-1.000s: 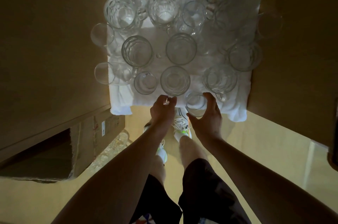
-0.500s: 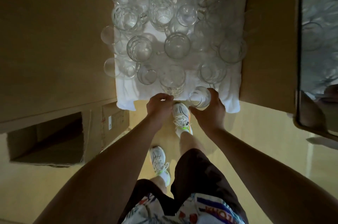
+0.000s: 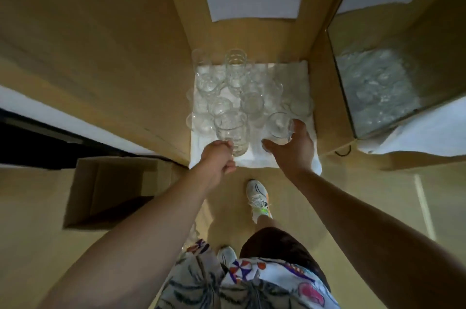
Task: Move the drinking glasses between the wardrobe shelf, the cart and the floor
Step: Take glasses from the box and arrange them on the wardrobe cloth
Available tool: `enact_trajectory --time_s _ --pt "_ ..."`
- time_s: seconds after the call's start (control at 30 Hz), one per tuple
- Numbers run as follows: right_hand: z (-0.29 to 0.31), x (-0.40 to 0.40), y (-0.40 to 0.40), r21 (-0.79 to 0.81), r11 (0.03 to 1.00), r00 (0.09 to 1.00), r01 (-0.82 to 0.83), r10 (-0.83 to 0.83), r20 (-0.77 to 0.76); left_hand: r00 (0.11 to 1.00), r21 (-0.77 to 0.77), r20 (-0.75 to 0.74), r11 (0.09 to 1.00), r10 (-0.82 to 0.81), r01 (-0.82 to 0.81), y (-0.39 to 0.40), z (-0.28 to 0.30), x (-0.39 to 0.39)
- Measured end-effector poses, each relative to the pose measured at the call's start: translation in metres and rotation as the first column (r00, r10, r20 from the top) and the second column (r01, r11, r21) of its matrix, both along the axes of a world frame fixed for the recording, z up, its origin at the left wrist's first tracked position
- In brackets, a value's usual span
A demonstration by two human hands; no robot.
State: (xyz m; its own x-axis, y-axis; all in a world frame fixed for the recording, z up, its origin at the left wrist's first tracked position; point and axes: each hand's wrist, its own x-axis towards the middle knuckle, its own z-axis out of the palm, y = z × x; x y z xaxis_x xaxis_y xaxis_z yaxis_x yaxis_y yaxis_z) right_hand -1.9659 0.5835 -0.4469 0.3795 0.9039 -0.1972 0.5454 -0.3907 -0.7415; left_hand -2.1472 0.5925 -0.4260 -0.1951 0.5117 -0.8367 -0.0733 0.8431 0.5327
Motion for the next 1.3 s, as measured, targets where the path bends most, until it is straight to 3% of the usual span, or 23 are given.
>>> enact_trajectory --time_s 0.17,0.47,0.87,1.07,1.3 --pt "0.077 -0.021 -0.012 0.141 0.99 0.998 -0.007 0.017 -0.068 0.992 0.223 0.124 0.975 -0.019 -0.009 -0.009 0.079 -0.032" --pt "0.204 -0.048 -0.049 0.381 0.921 0.99 0.08 -0.03 -0.136 0.989 0.484 0.143 0.87 0.025 -0.092 -0.033 0.192 -0.069" --pt "0.294 -0.033 -0.077 0.566 0.815 0.971 0.124 0.018 -0.238 0.993 0.633 0.109 0.773 -0.043 -0.037 -0.063 0.277 -0.056" --pt "0.315 0.014 -0.088 0.604 0.783 0.964 0.148 0.023 -0.267 0.993 0.69 0.096 0.724 -0.071 -0.015 -0.078 0.302 -0.006" --pt "0.331 0.098 -0.116 0.622 0.77 0.969 0.141 0.022 -0.247 0.991 0.685 0.095 0.728 -0.093 0.003 -0.103 0.314 0.07"
